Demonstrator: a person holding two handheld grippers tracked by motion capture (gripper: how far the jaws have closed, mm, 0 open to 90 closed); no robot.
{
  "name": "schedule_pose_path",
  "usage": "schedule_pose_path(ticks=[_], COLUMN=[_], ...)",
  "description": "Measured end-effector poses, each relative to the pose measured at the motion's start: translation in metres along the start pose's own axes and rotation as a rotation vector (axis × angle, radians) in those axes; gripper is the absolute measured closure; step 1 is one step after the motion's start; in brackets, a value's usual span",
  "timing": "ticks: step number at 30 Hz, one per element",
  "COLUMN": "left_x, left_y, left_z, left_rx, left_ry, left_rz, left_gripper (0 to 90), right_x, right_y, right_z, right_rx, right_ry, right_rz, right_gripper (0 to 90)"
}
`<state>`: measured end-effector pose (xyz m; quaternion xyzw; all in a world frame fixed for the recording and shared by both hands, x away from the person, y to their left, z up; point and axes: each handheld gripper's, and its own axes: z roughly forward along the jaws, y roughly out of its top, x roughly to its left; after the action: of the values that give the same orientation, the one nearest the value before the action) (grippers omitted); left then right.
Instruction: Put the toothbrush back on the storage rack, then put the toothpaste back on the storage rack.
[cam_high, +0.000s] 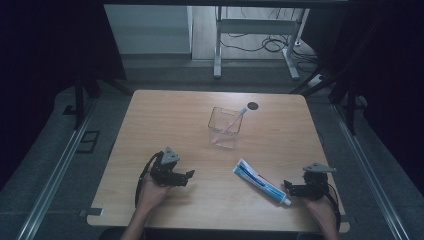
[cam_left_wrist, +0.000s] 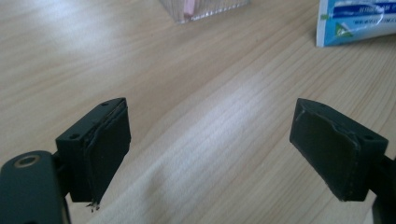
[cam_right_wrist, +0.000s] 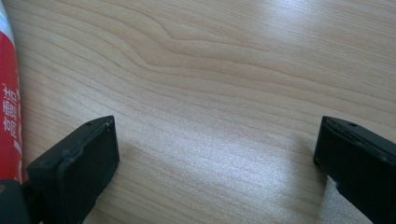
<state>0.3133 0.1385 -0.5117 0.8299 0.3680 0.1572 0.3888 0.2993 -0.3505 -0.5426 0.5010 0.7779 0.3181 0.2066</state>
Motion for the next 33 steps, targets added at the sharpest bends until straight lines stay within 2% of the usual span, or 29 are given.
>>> schedule_pose_path(ticks=[3, 9, 16, 24, 25, 27, 30, 33], left_x=[0.000, -0.003, -0.006, -0.006, -0.004, -0.003, -0.001, -0.002], left_y=[-0.009, -0.015, -0.025, -0.031, -0.032, -0.032, -0.032, -0.032], left_z=[0.001, 0.001, 0.006, 0.012, 0.012, 0.012, 0.012, 0.013], left_rx=[0.006, 0.018, 0.055, 0.099, 0.098, 0.098, 0.101, 0.102], left_ry=[0.004, 0.014, 0.030, 0.057, 0.043, 0.043, 0.033, 0.034], left_rz=[-0.015, -0.010, -0.011, 0.009, -0.008, -0.011, -0.036, -0.036], left_gripper=[12.7, 12.7, 12.7, 12.7, 12.7, 12.7, 12.8, 12.8], right_x=[0.000, 0.000, 0.001, 0.001, 0.001, 0.002, 0.002, 0.001], right_y=[0.000, 0.000, 0.000, -0.001, 0.000, 0.001, 0.002, 0.003], right_z=[0.000, 0.000, 0.000, -0.001, -0.001, -0.001, -0.002, -0.005], right_rx=[0.002, 0.002, 0.003, 0.003, 0.009, 0.016, 0.032, 0.038], right_ry=[0.001, 0.002, 0.002, -0.001, -0.001, -0.002, 0.001, 0.019], right_rz=[-0.003, -0.002, 0.000, 0.003, 0.003, 0.005, 0.005, 0.016], right_gripper=[0.0, 0.0, 0.0, 0.0, 0.0, 0.0, 0.0, 1.4])
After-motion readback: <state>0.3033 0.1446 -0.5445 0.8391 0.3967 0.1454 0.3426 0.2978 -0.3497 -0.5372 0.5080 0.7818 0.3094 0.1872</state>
